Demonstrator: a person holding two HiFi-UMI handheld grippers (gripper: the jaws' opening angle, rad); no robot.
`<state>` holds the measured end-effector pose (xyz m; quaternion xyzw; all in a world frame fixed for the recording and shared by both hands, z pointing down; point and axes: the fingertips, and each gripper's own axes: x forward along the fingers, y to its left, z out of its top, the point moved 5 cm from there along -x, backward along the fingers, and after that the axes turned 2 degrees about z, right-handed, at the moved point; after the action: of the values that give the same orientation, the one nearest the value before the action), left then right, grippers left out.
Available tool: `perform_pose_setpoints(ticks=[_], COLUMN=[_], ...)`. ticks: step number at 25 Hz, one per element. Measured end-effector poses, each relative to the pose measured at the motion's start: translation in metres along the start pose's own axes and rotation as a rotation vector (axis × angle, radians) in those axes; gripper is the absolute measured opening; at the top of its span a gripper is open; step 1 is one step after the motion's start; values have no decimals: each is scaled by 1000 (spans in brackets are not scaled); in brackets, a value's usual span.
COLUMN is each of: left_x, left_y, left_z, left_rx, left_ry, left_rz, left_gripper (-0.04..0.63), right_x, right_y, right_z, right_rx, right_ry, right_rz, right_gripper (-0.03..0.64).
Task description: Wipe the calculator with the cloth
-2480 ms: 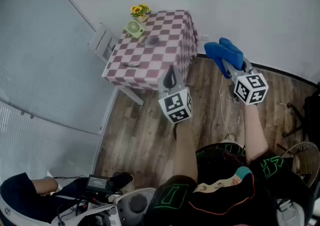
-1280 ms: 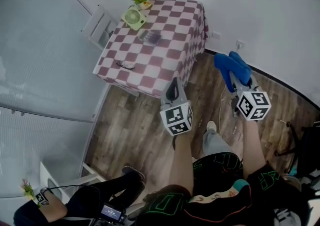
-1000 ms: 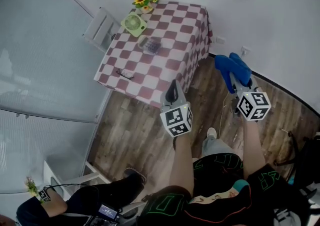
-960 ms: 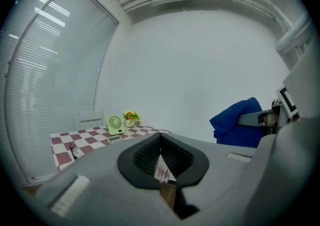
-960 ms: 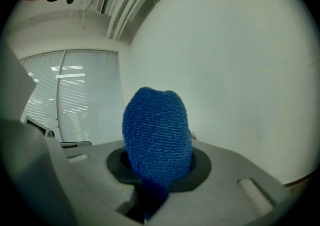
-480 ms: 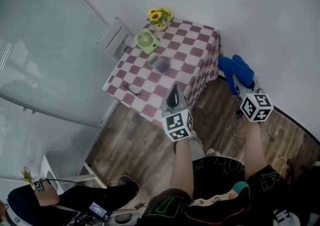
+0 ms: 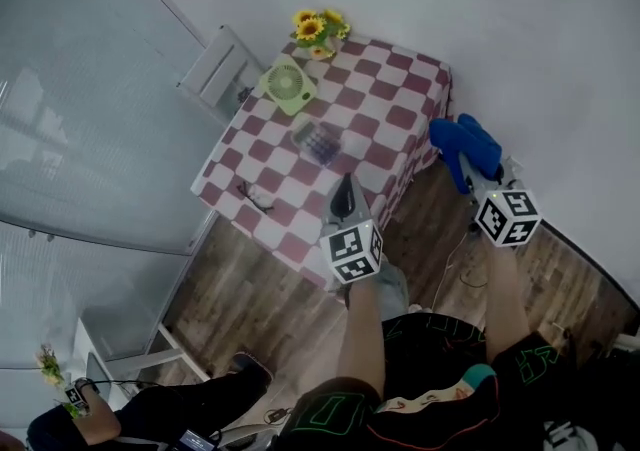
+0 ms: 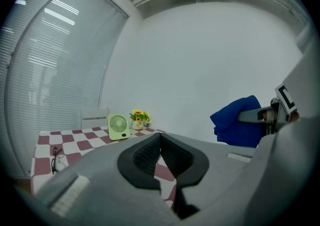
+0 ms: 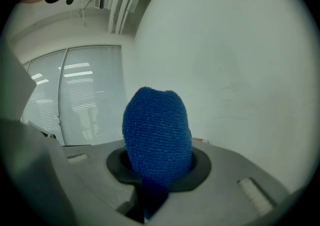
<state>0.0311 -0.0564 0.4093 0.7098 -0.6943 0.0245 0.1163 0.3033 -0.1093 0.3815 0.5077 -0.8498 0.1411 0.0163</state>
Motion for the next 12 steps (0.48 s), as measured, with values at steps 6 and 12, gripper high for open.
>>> perform_pose_setpoints(ticks=[6,12], left_x=[55,80], left_y=[40,84], left_z=[-10,-28], left_rx=[-33,-101], left_ry=[49,94], left_rz=[43,123], left_gripper=[9,9], right_x=[76,144], right_y=[6,31], right_z=[-18,-28], right_rx=[-4,-53], right_ry=[79,168], right_rz=[39,122], right_gripper=[95,95])
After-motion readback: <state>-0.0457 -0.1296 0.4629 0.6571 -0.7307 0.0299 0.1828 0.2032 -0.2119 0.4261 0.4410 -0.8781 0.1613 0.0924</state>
